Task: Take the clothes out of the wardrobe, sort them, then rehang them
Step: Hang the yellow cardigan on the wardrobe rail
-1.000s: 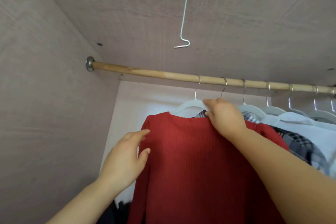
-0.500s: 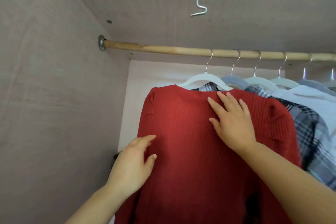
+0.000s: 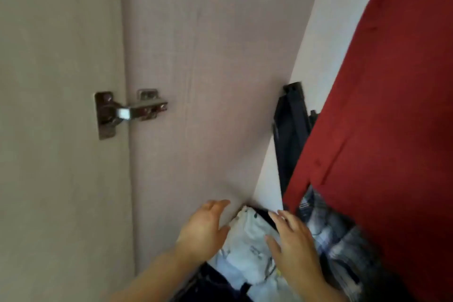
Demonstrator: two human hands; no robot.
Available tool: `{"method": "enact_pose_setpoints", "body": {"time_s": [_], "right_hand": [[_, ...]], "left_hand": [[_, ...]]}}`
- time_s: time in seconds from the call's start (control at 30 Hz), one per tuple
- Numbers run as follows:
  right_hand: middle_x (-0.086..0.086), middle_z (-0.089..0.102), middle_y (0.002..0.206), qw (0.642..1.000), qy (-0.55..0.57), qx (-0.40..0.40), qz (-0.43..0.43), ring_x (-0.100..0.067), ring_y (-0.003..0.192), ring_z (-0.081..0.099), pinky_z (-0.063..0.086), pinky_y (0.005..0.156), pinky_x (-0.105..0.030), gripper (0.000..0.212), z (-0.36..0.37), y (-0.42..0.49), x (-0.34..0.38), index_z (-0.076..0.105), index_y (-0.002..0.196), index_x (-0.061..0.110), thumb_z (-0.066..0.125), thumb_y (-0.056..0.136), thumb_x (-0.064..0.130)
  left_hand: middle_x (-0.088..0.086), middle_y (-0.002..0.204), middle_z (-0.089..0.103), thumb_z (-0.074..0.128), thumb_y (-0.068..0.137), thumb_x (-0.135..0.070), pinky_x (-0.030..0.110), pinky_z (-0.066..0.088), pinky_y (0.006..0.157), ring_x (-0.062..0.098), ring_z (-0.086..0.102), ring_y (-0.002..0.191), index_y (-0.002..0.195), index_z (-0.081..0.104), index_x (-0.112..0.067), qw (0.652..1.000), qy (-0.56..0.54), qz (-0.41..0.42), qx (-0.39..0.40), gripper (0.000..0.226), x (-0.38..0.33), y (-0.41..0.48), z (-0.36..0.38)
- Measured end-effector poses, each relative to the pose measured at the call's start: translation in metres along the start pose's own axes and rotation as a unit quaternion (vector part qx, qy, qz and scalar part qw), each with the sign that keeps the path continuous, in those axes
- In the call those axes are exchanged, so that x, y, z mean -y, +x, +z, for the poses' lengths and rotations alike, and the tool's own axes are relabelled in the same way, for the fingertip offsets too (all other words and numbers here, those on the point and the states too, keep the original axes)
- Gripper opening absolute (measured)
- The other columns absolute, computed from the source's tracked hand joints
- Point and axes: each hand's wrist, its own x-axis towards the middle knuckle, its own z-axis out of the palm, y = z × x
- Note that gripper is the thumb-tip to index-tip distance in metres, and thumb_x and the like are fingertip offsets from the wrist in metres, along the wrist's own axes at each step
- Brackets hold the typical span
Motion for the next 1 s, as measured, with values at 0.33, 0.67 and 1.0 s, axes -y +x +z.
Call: {"method": "enact_pose_setpoints", "body": {"time_s": [0.33, 0.67, 1.0], "right_hand": [[-0.003, 0.068, 0.096, 0.914, 0.142, 0.285, -0.252, -0.026, 0.082, 0.068, 0.057, 0.066, -0.037, 0.058, 0.084, -0.137, 0.148, 0.070, 0.100, 0.012, 0.091, 0.047, 0.021], [-0.004, 0.058, 0.118, 0.734, 0.216, 0.396, -0.508, -0.026, 0.108, 0.059, 0.047, 0.090, -0.036, 0.052, 0.052, -0.233, 0.353, 0.058, 0.122, 0.012, 0.075, 0.075, 0.027], [0.003, 0.041, 0.135, 0.638, 0.213, 0.406, -0.619, -0.017, 0.126, 0.037, 0.027, 0.104, -0.026, 0.049, 0.031, -0.313, 0.571, 0.034, 0.139, 0.022, 0.048, 0.093, 0.034]], "left_hand": [[-0.001, 0.145, 0.034, 0.050, 0.092, -0.032, 0.032, 0.036, 0.104, 0.021, 0.041, 0.129, 0.143, 0.027, -0.026, 0.904, 0.053, -0.423, 0.014, 0.057, 0.083, -0.284, 0.035], [0.000, 0.143, 0.037, 0.050, 0.093, -0.031, 0.031, 0.036, 0.104, 0.018, 0.041, 0.128, 0.142, 0.029, -0.024, 0.725, 0.023, -0.673, -0.144, 0.054, 0.079, -0.519, -0.012], [0.000, 0.143, 0.038, 0.048, 0.094, -0.032, 0.030, 0.036, 0.104, 0.018, 0.040, 0.129, 0.141, 0.030, -0.023, 0.636, 0.007, -0.734, -0.237, 0.052, 0.140, -0.685, -0.096]]}}
